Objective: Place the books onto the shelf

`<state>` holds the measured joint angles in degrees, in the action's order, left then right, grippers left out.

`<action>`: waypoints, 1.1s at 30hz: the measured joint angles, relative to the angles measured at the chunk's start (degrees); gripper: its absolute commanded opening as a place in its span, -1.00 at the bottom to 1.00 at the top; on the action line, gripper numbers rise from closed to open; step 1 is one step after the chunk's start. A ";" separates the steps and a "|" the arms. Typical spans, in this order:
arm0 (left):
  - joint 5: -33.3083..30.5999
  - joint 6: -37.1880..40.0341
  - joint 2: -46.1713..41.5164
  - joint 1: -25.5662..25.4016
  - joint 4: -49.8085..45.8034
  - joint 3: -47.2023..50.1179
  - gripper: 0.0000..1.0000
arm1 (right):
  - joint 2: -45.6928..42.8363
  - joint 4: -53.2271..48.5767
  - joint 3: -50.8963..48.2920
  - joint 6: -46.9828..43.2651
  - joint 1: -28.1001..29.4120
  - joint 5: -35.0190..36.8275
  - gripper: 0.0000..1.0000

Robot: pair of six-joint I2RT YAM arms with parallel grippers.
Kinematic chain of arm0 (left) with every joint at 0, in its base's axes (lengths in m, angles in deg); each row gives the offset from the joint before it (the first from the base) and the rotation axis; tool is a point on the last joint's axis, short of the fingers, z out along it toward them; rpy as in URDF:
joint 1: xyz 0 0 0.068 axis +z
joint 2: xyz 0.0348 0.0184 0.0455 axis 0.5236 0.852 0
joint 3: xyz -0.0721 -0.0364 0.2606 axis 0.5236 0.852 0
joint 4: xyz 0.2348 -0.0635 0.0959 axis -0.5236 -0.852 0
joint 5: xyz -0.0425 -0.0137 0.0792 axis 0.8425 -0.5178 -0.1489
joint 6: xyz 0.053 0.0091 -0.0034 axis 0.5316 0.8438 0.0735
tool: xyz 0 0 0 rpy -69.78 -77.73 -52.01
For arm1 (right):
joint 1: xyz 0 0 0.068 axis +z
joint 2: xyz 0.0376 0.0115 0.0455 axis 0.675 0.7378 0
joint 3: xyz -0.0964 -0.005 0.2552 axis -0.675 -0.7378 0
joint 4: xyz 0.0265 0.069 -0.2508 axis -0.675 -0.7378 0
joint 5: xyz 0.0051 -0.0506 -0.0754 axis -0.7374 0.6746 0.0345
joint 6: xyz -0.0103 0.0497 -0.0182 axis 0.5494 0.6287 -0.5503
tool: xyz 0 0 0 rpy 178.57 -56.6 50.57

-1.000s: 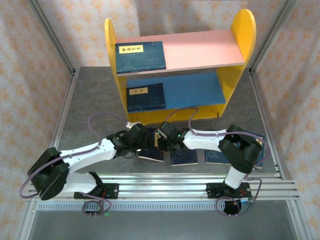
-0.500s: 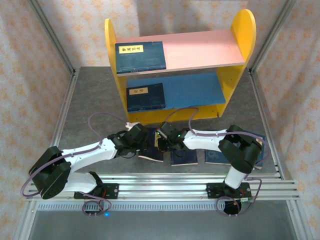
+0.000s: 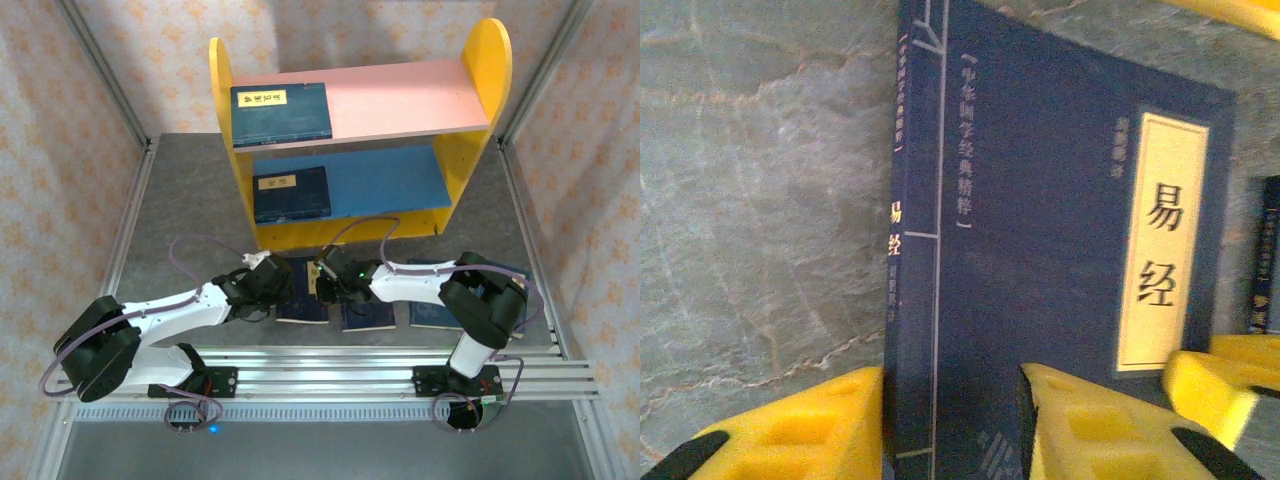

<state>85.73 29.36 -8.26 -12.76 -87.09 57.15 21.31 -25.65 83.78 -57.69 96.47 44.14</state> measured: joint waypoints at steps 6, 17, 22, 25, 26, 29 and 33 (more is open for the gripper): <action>0.59 -4.76 0.04 -1.16 1.99 2.80 -0.29 | -0.09 1.55 -0.55 -0.07 0.00 0.00 -0.68; -0.07 -7.61 -6.99 -1.42 2.99 5.09 -0.30 | 0.17 3.93 -1.18 -0.07 -0.07 -1.36 -0.70; 1.01 -8.52 -10.12 -2.19 7.30 5.18 -0.30 | 2.51 8.57 -0.46 -0.07 0.68 -6.80 -0.70; 1.03 -8.76 -10.82 -2.19 7.87 5.40 -0.32 | 3.23 9.42 -0.02 -0.09 0.66 -8.17 -0.71; 1.03 -8.85 -10.91 -2.19 7.87 5.40 -0.33 | 3.39 9.51 0.11 -0.07 0.63 -8.44 -0.71; 0.85 -8.90 -11.28 -2.16 7.48 5.40 -0.35 | 3.48 9.53 0.26 -0.07 0.63 -8.59 -0.71; 0.37 -8.70 -12.52 -2.16 5.68 5.40 -0.43 | 3.48 9.75 0.26 -0.07 0.66 -8.94 -0.68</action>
<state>86.10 20.66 -20.79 -14.93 -81.41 62.55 24.79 -15.90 84.04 -57.76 97.13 35.20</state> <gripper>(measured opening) 0.305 0.155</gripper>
